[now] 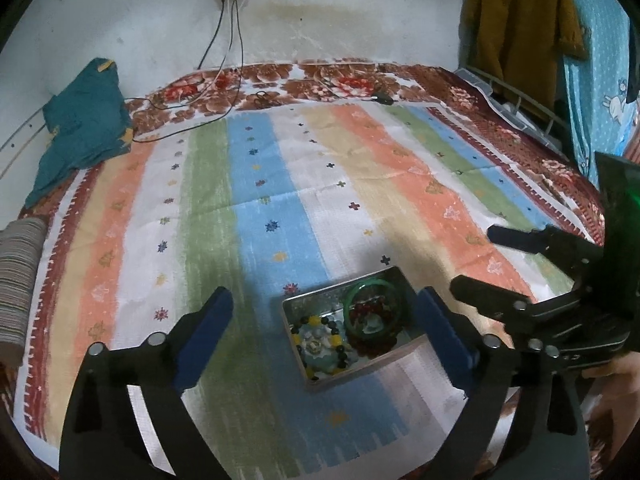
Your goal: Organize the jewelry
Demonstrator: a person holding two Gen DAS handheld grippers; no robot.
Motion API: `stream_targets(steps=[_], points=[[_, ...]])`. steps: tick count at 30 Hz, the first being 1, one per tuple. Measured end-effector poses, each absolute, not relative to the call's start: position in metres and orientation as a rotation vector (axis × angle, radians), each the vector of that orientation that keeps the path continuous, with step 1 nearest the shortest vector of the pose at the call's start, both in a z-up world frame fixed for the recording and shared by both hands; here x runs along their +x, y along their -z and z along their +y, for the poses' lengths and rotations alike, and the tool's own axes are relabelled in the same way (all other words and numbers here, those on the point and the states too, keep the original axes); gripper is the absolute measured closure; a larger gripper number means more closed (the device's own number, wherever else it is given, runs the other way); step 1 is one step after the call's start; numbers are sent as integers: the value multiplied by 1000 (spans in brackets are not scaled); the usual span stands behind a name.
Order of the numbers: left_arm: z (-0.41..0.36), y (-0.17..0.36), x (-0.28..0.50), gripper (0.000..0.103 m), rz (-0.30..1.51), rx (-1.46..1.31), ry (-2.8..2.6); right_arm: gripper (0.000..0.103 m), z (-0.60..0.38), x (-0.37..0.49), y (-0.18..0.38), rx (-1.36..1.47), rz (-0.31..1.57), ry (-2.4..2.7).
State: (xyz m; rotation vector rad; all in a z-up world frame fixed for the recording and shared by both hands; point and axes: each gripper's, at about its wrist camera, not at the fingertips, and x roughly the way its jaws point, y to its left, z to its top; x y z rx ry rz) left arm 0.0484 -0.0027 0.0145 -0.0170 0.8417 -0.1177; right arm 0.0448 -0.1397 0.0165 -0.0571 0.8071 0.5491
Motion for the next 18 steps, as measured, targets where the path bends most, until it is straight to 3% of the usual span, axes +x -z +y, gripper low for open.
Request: stream_targets(steps=[18], points=[[2, -13, 25, 6, 838, -28, 96, 8, -150, 21, -24, -59, 776, -583]])
